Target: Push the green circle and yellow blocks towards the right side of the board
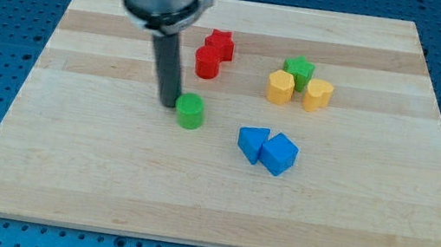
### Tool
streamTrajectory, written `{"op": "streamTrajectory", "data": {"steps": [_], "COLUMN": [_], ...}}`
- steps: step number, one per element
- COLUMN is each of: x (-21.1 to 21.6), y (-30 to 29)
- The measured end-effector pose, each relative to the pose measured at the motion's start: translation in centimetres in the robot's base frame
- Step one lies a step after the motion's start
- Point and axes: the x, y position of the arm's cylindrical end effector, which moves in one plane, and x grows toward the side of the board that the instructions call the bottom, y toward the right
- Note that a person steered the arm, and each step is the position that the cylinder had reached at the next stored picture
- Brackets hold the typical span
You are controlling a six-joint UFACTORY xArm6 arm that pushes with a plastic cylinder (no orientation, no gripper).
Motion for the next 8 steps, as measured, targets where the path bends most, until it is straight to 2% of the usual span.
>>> {"op": "streamTrajectory", "data": {"steps": [1,2,4,5,7,8], "x": [-1.9,-1.9,-1.6,3.4,2.5,-0.7], "y": [3.4,3.3,-2.7,0.2,5.0,8.2]}}
